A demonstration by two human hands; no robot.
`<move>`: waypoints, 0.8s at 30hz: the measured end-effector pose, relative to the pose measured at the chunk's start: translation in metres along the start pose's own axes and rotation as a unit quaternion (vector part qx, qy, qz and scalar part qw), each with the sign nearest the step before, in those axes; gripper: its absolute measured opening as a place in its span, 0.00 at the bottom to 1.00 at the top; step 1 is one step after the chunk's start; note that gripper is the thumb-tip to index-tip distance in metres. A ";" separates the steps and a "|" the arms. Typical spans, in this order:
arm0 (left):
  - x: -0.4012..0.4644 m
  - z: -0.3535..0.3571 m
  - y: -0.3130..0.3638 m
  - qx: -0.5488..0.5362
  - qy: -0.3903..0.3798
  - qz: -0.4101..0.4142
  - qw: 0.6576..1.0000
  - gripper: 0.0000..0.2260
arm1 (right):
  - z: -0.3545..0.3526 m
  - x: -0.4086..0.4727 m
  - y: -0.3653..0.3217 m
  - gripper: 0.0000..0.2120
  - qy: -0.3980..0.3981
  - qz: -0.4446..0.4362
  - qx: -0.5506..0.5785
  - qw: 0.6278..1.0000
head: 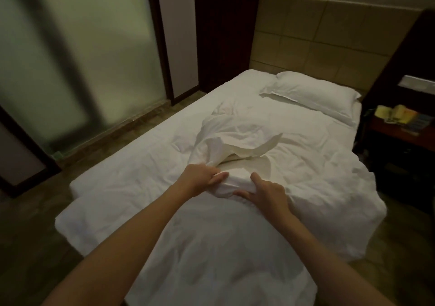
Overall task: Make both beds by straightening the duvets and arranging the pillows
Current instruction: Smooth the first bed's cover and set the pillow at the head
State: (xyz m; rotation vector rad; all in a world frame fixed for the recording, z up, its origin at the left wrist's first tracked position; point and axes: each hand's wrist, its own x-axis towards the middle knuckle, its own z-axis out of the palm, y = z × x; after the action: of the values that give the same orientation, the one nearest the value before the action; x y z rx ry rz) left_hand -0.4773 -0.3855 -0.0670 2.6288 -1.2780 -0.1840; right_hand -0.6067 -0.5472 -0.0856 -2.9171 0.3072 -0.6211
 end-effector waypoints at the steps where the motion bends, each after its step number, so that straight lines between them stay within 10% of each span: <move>1: -0.009 0.002 -0.009 0.001 -0.006 0.000 1.000 0.23 | 0.003 -0.003 -0.011 0.29 -0.001 0.005 -0.003 1.000; 9: -0.029 0.021 -0.024 0.001 0.005 0.017 1.000 0.37 | 0.023 -0.025 -0.025 0.27 0.026 -0.015 -0.014 0.999; 24: 0.007 -0.070 -0.159 0.105 0.083 0.240 0.962 0.24 | 0.041 0.059 -0.144 0.31 0.217 0.028 -0.080 0.973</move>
State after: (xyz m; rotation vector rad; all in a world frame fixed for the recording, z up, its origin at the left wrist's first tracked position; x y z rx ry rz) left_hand -0.3375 -0.2856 -0.0376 2.3330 -1.9041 0.2576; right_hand -0.5132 -0.4172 -0.0737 -2.8773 0.5068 -1.2794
